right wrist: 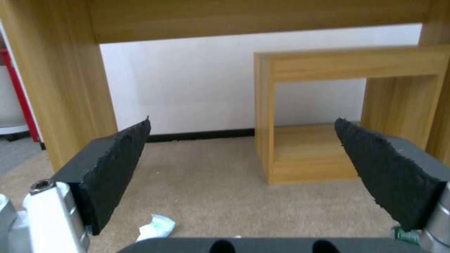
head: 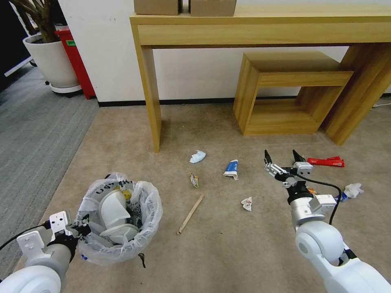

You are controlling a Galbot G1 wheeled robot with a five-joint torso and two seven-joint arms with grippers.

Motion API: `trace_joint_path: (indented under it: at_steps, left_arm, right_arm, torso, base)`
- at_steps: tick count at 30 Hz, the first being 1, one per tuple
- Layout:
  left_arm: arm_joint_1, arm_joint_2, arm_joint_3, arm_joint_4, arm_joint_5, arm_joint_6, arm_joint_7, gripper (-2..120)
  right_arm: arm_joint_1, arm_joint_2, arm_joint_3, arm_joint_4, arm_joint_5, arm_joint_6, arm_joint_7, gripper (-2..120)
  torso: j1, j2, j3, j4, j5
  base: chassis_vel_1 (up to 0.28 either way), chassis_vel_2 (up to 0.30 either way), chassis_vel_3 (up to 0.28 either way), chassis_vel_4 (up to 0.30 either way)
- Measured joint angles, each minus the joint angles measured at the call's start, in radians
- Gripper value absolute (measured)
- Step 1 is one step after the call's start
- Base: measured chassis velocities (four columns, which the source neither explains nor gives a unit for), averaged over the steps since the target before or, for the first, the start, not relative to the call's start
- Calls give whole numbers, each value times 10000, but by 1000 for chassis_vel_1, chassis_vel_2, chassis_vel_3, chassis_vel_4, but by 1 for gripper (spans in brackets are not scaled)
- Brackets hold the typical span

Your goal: Pick up the trash bin and place the garbage on the floor into it.

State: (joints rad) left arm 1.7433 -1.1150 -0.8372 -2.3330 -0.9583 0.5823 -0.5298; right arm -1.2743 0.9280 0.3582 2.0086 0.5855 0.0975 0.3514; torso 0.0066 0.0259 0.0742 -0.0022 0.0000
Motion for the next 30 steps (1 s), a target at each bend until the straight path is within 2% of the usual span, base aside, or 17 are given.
trace_joint_path:
  at_steps: [10,13,18,20,21,23,24,28,30]
  left_arm:
    - [51,-9,-68,-2,8,16,-77,0]
    - [123,-7,-104,-6,6,25,-106,0]
    - [105,-66,-95,14,15,36,-130,0]
    - [93,-117,-61,43,63,47,-144,0]
    - [93,-117,-61,43,63,47,-144,0]
    - [93,-146,-55,64,95,50,-158,0]
    - [93,-146,-55,64,95,50,-158,0]
    - [106,-205,-70,102,115,50,-170,0]
    - [110,-226,-70,115,133,50,-172,0]
  right_arm:
    - [484,56,-598,12,960,-1143,732,100]
    - [788,104,-962,-47,2060,-1886,1416,100]
    - [1304,312,-1550,-450,2976,-2441,2101,100]
    - [1714,542,-1968,-651,3804,-2863,2825,100]
    - [1714,542,-1968,-651,3804,-2863,2825,100]
    - [2190,844,-2481,-970,4630,-3325,3804,100]
    - [2190,844,-2481,-970,4630,-3325,3804,100]
    - [2861,1638,-3267,-1670,5540,-3936,5050,100]
    - [3034,1942,-3457,-1873,5748,-4059,5244,100]
  torso:
    - [0,0,0,0,0]
    - [0,0,1,0,-1]
    - [0,0,0,-1,0]
    - [1,0,1,0,-1]
    - [1,0,1,0,-1]
    - [1,0,1,1,0]
    - [1,0,1,1,0]
    - [1,0,1,-1,-2]
    - [0,0,1,0,-3]
  base:
    - [0,0,0,0]
    - [0,0,0,0]
    - [0,0,0,0]
    - [0,0,0,0]
    - [0,0,0,0]
    - [0,0,0,0]
    - [0,0,0,0]
    - [0,0,0,0]
    - [0,0,0,0]
